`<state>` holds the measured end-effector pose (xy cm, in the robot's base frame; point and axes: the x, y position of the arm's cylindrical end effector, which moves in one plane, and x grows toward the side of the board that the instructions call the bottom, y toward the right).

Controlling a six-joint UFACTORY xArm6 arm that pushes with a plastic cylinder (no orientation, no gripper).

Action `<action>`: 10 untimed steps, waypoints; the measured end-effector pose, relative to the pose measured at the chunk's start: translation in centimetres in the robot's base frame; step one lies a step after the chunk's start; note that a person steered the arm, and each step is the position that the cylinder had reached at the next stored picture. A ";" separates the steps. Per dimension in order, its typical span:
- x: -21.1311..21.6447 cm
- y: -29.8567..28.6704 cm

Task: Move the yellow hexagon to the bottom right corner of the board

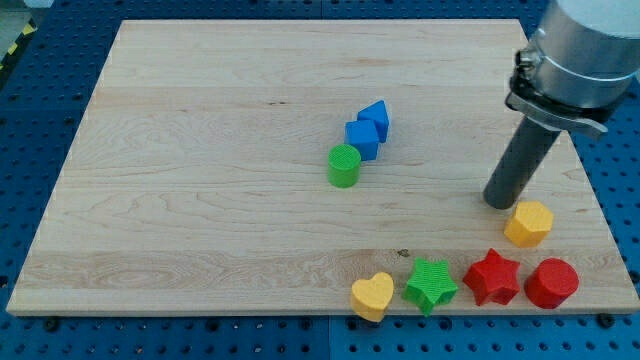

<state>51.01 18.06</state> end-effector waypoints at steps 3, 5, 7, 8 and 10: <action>2.7 1.4; 3.4 3.9; 2.6 4.5; 2.6 5.4; 3.4 6.7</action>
<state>54.42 24.74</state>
